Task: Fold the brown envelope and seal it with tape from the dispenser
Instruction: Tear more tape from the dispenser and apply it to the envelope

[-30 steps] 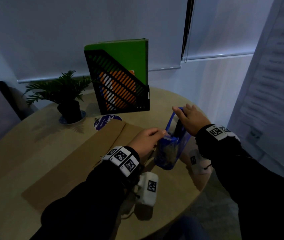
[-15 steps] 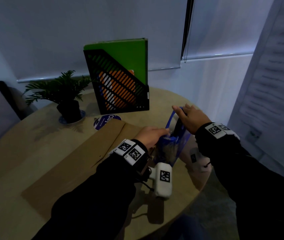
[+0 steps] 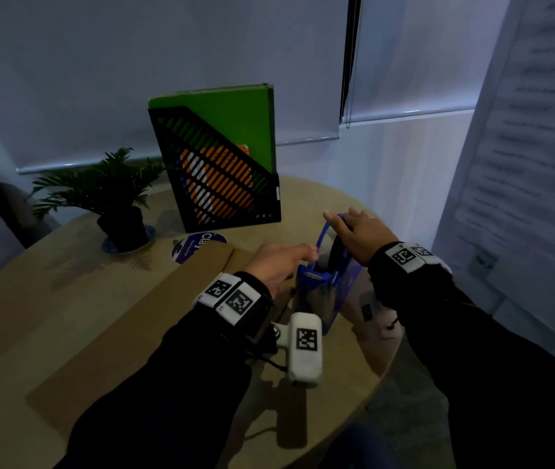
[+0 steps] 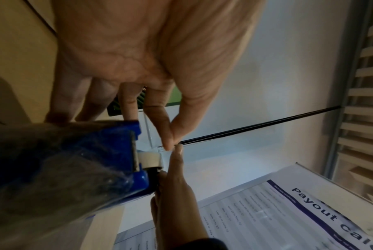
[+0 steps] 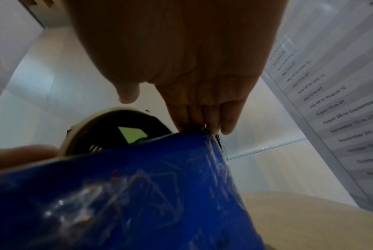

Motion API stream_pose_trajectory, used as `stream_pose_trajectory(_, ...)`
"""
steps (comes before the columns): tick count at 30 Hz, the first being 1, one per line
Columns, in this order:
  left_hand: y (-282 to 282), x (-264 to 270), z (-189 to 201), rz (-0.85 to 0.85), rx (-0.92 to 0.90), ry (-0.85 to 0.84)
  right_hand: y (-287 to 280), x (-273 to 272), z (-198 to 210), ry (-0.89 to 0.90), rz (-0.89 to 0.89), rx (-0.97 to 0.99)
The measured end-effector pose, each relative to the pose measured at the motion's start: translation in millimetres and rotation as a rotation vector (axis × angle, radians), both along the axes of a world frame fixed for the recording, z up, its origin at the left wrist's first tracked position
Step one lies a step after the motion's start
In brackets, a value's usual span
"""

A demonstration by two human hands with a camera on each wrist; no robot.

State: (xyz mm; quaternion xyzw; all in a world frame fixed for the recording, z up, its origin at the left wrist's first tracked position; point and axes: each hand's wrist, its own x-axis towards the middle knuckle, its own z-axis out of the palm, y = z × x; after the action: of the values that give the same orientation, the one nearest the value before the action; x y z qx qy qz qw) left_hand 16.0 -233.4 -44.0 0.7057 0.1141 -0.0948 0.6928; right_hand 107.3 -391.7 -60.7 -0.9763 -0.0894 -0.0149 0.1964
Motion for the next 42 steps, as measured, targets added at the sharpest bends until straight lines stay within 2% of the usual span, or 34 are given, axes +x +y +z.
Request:
stream_pose_trajectory(11,12,-20,-20,-0.112,-0.042,-0.060,4,2,3,0.011,-0.020,-0.055)
stream_pose_trajectory(30,13,-21,-42,-0.071,-0.163,-0.095,5,3,2,0.001,-0.025,-0.052)
stream_pose_trajectory(42,11,-23,-43,-0.055,-0.107,-0.124,7,-3,4,-0.008,-0.021,-0.049)
